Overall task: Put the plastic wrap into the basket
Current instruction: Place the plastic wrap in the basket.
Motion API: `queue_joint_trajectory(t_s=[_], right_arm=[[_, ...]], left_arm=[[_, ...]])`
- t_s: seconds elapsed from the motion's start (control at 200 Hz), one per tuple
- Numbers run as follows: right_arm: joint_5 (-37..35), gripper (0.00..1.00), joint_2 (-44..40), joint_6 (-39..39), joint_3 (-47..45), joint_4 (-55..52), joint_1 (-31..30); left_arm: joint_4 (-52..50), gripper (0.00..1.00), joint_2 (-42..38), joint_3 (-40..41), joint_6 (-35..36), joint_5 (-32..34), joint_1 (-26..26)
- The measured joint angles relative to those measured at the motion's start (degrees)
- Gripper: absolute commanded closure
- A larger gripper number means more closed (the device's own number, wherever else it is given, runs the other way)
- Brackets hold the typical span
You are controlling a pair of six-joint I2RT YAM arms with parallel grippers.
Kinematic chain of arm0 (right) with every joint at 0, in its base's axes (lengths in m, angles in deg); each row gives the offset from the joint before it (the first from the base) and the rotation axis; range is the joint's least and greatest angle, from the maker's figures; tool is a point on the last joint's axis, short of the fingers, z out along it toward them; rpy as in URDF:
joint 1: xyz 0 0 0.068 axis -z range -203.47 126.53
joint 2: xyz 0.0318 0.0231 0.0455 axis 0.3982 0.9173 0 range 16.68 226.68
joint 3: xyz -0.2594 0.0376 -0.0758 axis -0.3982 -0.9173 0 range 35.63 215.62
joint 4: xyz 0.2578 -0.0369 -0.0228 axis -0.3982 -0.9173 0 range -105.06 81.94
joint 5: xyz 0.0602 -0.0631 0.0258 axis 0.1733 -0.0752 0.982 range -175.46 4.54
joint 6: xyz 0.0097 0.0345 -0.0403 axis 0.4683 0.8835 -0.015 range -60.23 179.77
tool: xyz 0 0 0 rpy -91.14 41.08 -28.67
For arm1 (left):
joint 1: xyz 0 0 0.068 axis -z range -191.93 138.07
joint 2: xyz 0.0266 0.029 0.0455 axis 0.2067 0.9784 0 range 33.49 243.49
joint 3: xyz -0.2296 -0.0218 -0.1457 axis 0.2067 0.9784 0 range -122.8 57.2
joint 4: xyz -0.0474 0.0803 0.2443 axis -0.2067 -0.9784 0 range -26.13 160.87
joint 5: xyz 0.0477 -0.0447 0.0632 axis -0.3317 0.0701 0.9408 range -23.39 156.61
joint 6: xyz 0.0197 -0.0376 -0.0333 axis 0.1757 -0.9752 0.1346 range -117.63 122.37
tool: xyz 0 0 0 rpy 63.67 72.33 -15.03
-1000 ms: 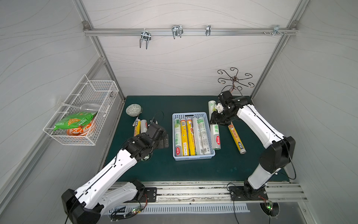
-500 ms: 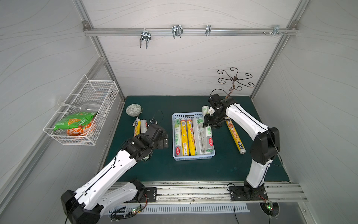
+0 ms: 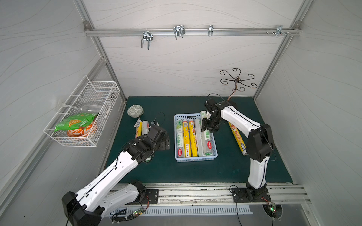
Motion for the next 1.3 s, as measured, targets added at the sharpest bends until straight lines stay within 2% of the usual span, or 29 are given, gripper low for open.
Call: queue_joint_trajectory(t_s=[0.235,0.32,0.565,0.655,0.735,0.985,1.301], right_arm=[[-1.4,0.62,2.9,-0.1,0.0,0.6,-0.5],[-1.9,0.59,3.5,-0.2,0.0,0.8,-0.7],[-2.3,0.38,4.1,-1.1,-0.2,1.3,-1.8],[-2.9,0.24,4.2,-1.6,0.1,1.0,-1.9],[-3.9,0.18,4.2,-2.0,0.7,0.4,-1.9],[-5.1,0.18,1.0,-3.1,1.0,-1.0,-1.9],[-1.7,0.18,-10.3,-3.7,0.0,-1.3,-1.9]], left_arm=[[0.0,0.01,0.0,0.1,0.0,0.0,0.0],[0.0,0.01,0.0,0.1,0.0,0.0,0.0],[0.0,0.01,0.1,0.2,0.0,0.0,0.0],[0.0,0.01,0.3,0.2,0.0,0.0,0.0],[0.0,0.01,0.4,0.2,0.0,0.0,0.0],[0.0,0.01,0.2,0.2,0.0,0.5,0.0],[-0.5,0.01,0.1,0.2,0.1,2.4,-0.1]])
